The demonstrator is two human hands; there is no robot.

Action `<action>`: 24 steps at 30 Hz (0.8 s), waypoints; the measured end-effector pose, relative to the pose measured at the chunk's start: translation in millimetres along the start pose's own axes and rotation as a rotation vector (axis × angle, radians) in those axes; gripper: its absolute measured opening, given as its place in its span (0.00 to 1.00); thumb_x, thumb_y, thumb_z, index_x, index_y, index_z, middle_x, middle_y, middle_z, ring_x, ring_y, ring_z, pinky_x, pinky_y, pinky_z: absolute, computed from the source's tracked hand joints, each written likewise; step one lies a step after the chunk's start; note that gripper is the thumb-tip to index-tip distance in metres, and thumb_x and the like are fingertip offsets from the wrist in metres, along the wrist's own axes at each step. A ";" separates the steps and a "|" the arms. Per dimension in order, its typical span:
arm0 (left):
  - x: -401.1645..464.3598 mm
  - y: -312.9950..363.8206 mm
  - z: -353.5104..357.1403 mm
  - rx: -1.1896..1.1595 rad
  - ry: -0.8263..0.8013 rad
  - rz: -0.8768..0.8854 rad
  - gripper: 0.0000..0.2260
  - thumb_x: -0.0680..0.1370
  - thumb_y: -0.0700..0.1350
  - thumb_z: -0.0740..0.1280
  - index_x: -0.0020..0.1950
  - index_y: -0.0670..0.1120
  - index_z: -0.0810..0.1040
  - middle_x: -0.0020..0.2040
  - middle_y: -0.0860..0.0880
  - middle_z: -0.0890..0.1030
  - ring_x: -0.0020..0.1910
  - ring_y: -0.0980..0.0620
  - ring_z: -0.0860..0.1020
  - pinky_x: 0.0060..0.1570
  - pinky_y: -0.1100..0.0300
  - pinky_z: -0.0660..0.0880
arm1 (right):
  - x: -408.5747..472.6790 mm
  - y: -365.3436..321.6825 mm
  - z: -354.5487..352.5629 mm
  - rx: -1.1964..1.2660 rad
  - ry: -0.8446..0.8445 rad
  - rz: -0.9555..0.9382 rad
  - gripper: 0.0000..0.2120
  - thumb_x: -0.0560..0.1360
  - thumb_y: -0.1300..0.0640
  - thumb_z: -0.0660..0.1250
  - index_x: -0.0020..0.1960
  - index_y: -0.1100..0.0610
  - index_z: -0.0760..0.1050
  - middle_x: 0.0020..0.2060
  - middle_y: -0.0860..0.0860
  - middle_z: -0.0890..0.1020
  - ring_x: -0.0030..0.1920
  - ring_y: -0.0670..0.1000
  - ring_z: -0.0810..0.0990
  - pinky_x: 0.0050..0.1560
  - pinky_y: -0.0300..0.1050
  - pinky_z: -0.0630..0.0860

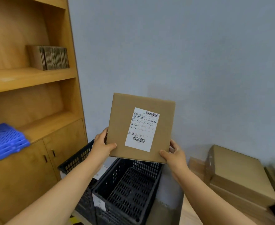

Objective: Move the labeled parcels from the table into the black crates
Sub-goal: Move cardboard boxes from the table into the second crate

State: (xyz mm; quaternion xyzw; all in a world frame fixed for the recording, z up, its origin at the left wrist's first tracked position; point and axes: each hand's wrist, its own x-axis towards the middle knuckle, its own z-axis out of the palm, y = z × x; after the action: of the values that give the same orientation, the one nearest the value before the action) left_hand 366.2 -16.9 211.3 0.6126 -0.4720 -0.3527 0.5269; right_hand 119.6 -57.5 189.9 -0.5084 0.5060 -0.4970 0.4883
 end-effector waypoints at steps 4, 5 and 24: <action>16.4 -26.3 -27.2 0.007 -0.069 -0.049 0.31 0.76 0.34 0.65 0.75 0.55 0.61 0.67 0.52 0.65 0.61 0.53 0.69 0.63 0.56 0.68 | 0.0 17.7 32.5 -0.021 0.015 0.062 0.27 0.74 0.72 0.64 0.66 0.49 0.67 0.48 0.46 0.80 0.47 0.45 0.80 0.39 0.34 0.79; 22.2 -32.8 -30.3 0.019 -0.090 -0.055 0.32 0.75 0.34 0.66 0.75 0.55 0.61 0.67 0.52 0.65 0.62 0.52 0.69 0.64 0.55 0.68 | 1.2 22.5 37.6 -0.033 0.018 0.078 0.28 0.74 0.73 0.64 0.67 0.49 0.67 0.49 0.47 0.81 0.48 0.45 0.80 0.39 0.34 0.79; 202.5 -136.1 19.8 0.319 -0.371 -0.219 0.31 0.75 0.31 0.60 0.69 0.61 0.60 0.54 0.57 0.74 0.46 0.65 0.72 0.39 0.72 0.69 | 144.0 144.9 74.0 -0.212 0.031 0.458 0.34 0.74 0.68 0.66 0.75 0.54 0.57 0.66 0.54 0.71 0.60 0.52 0.74 0.59 0.48 0.74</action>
State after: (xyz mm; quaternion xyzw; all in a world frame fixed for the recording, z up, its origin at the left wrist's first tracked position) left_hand 437.8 -215.6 87.5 0.6601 -0.5410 -0.4349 0.2871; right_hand 188.4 -203.6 44.5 -0.4212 0.6647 -0.3256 0.5242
